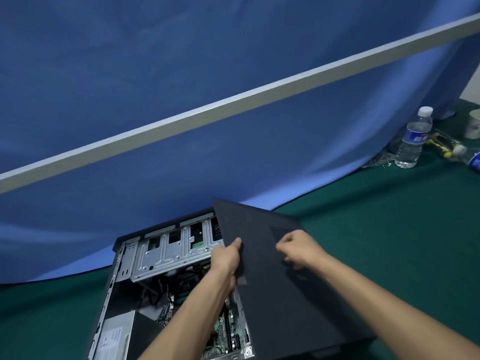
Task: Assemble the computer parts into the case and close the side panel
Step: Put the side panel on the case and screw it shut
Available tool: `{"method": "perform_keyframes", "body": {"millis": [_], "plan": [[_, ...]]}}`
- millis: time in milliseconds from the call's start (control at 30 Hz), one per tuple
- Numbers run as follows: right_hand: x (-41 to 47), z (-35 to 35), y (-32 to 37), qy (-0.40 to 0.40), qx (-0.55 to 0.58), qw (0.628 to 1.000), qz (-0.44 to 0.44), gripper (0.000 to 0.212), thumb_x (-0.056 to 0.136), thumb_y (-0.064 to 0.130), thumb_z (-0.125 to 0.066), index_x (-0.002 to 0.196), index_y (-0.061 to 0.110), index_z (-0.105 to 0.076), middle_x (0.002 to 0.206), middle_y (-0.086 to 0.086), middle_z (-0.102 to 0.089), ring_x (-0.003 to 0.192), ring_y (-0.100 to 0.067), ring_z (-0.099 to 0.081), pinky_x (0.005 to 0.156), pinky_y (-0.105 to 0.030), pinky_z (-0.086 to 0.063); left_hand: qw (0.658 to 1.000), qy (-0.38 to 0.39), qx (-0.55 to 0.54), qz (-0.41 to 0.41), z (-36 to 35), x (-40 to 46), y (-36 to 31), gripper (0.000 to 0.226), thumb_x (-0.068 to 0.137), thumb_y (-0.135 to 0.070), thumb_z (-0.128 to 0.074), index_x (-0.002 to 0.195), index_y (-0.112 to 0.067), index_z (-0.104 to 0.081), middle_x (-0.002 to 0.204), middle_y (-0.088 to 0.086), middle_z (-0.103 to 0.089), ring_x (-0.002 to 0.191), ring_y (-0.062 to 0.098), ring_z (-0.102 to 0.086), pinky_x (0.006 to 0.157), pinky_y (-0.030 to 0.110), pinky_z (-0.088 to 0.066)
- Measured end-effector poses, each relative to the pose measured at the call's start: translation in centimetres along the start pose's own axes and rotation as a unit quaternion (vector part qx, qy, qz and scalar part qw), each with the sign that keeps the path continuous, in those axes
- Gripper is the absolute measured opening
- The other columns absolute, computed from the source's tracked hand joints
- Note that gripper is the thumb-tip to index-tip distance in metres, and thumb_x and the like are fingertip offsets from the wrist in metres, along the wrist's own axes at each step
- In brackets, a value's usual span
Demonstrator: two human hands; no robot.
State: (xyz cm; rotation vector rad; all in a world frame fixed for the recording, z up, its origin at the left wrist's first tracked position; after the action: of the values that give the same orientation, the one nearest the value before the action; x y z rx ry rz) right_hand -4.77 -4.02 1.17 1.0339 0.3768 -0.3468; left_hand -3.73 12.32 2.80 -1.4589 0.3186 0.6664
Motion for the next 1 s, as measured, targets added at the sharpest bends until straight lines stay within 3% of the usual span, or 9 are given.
{"method": "perform_keyframes", "body": {"millis": [100, 167, 267, 333, 533, 633, 733, 867, 1000], "plan": [[0.9, 1.7, -1.4, -0.046, -0.035, 0.998, -0.022, 0.026, 0.079, 0.021, -0.055, 0.054, 0.016, -0.051, 0.051, 0.003, -0.054, 0.06, -0.022, -0.051, 0.058, -0.029, -0.039, 0.999, -0.016, 0.026, -0.041, 2.1, -0.6, -2.3, 0.018, 0.093, -0.017, -0.059, 0.096, 0.0, -0.061, 0.072, 0.009, -0.065, 0.058, 0.021, -0.06, 0.038, 0.02, -0.047], [1.4, 2.4, -1.4, -0.069, -0.074, 0.994, -0.039, 0.015, 0.084, 0.028, -0.055, 0.076, 0.017, -0.061, 0.082, -0.005, -0.066, 0.082, -0.027, -0.06, 0.069, -0.031, -0.043, 0.998, -0.009, 0.041, -0.053, 4.5, -1.1, -4.1, 0.019, 0.092, -0.021, -0.06, 0.093, -0.002, -0.064, 0.071, 0.008, -0.068, 0.057, 0.02, -0.063, 0.042, 0.022, -0.049], [1.9, 2.5, -0.9, -0.101, -0.11, 0.986, -0.069, 0.049, 0.089, 0.038, -0.054, 0.126, 0.006, -0.048, 0.128, -0.02, -0.052, 0.118, -0.035, -0.049, 0.093, -0.037, -0.041, 0.997, -0.005, 0.043, -0.068, 8.7, -1.6, -6.4, 0.024, 0.09, -0.027, -0.062, 0.093, -0.004, -0.067, 0.074, 0.01, -0.072, 0.06, 0.022, -0.067, 0.054, 0.029, -0.056], [2.2, 2.1, -0.3, -0.111, -0.095, 0.987, -0.074, 0.064, 0.091, 0.044, -0.053, 0.136, 0.001, -0.035, 0.136, -0.023, -0.045, 0.125, -0.038, -0.044, 0.098, -0.04, -0.038, 0.997, -0.011, 0.036, -0.062, 11.7, -1.6, -7.5, 0.031, 0.089, -0.033, -0.063, 0.096, -0.004, -0.068, 0.087, 0.015, -0.073, 0.072, 0.028, -0.068, 0.068, 0.035, -0.057], [2.7, -1.7, 3.1, -0.076, -0.004, 0.996, -0.039, 0.058, 0.093, 0.052, -0.047, 0.11, -0.001, -0.062, 0.106, -0.015, -0.065, 0.097, -0.033, -0.061, 0.085, -0.039, -0.05, 0.987, -0.071, 0.069, -0.127, 19.6, 0.2, -7.4, 0.038, 0.093, -0.04, -0.055, 0.078, -0.007, -0.068, 0.068, 0.004, -0.071, 0.06, 0.02, -0.067, 0.054, 0.025, -0.049], [2.1, -4.2, 4.7, -0.121, -0.057, 0.991, -0.025, 0.058, 0.095, 0.055, -0.041, 0.096, 0.001, -0.062, 0.088, -0.01, -0.064, 0.078, -0.028, -0.059, 0.065, -0.033, -0.046, 0.949, -0.161, 0.189, -0.193, 23.1, 1.9, -6.5, 0.056, 0.097, -0.037, -0.047, 0.047, -0.014, -0.036, 0.037, -0.01, -0.038, 0.041, 0.016, -0.037, 0.045, 0.028, -0.027], [1.4, -6.9, 5.8, -0.132, -0.095, 0.986, -0.024, 0.058, 0.095, 0.054, -0.042, 0.09, 0.0, -0.063, 0.084, -0.011, -0.064, 0.076, -0.029, -0.06, 0.065, -0.033, -0.047, 0.918, -0.218, 0.268, -0.194, 26.8, 4.2, -4.7, 0.056, 0.099, -0.033, -0.042, 0.051, -0.015, -0.02, 0.045, -0.001, -0.026, 0.047, 0.021, -0.024, 0.05, 0.032, -0.019], [0.9, -10.2, 6.1, -0.139, -0.129, 0.981, -0.033, 0.052, 0.096, 0.05, -0.043, 0.089, 0.001, -0.062, 0.086, -0.01, -0.064, 0.079, -0.03, -0.061, 0.069, -0.034, -0.049, 0.882, -0.231, 0.385, -0.142, 30.5, 7.3, -1.4, 0.056, 0.1, -0.042, -0.032, 0.057, -0.007, -0.041, 0.064, 0.007, -0.052, 0.062, 0.027, -0.048, 0.058, 0.031, -0.034], [0.8, -12.5, 6.0, -0.152, -0.163, 0.974, -0.051, 0.048, 0.096, 0.047, -0.043, 0.091, 0.003, -0.061, 0.082, -0.007, -0.061, 0.077, -0.028, -0.058, 0.066, -0.031, -0.047, 0.86, -0.213, 0.45, -0.11, 32.2, 9.6, 1.1, 0.055, 0.1, -0.043, -0.027, 0.06, -0.009, -0.043, 0.072, 0.007, -0.056, 0.069, 0.028, -0.054, 0.064, 0.032, -0.041]]}}
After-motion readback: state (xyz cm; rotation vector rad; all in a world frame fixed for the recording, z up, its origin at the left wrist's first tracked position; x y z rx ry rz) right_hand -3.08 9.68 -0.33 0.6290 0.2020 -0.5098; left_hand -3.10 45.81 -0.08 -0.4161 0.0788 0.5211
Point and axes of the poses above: each hand's wrist, its own x-axis towards the middle knuckle, its own z-axis out of the back of the hand, y = z × x, the point moved 3 cm from there along x, towards the middle knuckle
